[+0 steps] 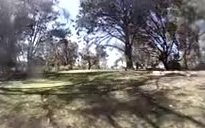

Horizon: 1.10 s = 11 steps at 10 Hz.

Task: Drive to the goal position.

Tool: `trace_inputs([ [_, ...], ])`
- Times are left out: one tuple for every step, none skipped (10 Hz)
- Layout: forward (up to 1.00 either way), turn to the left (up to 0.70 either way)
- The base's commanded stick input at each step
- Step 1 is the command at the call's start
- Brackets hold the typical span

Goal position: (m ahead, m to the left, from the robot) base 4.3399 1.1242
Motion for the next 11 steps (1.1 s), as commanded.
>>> trace_inputs([
  [0.70,-0.27],
  [0.70,-0.27],
  [0.70,-0.27],
  [0.70,-0.27],
  [0.70,-0.27],
  [0.70,-0.27],
  [0.70,-0.27],
  [0.70,-0.27],
  [0.70,-0.27],
  [0.70,-0.27],
  [0.70,-0.27],
])
